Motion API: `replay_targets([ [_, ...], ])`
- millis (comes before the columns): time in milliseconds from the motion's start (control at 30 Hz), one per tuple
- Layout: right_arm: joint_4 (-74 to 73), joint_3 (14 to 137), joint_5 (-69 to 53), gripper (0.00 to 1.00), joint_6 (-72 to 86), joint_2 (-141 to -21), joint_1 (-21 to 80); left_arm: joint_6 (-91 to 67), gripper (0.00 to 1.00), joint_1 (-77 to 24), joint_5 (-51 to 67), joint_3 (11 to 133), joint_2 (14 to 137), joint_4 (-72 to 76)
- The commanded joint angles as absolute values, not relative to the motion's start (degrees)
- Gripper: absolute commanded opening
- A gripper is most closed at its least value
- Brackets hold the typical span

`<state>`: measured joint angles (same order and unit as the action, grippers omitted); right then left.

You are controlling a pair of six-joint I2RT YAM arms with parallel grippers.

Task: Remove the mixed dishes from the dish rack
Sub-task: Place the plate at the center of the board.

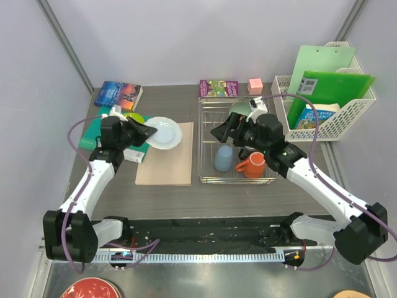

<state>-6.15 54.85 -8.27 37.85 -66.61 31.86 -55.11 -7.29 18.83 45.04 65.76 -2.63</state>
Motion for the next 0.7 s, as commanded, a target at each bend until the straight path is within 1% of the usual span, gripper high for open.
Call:
replay_targets([
  [0,-5.89,51.51,-3.6,0.99,34.63,-62.23,31.9,-55.9,0.0,-1.32,14.08,50.18,69.94,-6.06],
  [100,-4.66,49.22,-4.3,0.98,34.72,-61.0,31.9,-56.25,0.0,-0.97,13.27,52.2,74.17,-3.7],
  [133,-4.57,48.7,-4.48,0.98,34.98,-60.65,31.99,-56.77,0.0,-0.97,13.45,52.73,77.22,-2.04],
  [333,-5.01,46.5,-5.71,0.97,34.72,-59.94,31.91,-59.68,0.0,-2.02,14.42,60.54,89.11,1.76],
  [467,-5.8,45.88,-3.87,0.97,33.58,-59.15,31.99,-60.2,0.0,-3.43,13.19,65.56,98.06,1.76],
  [600,-6.85,46.05,-3.25,0.97,32.52,-58.54,31.99,-59.33,0.0,-4.39,12.4,70.39,104.21,0.18],
  [667,-7.12,46.14,-2.9,0.97,32.34,-58.36,31.9,-58.63,0.0,-5.27,10.47,74.17,106.42,-5.17],
])
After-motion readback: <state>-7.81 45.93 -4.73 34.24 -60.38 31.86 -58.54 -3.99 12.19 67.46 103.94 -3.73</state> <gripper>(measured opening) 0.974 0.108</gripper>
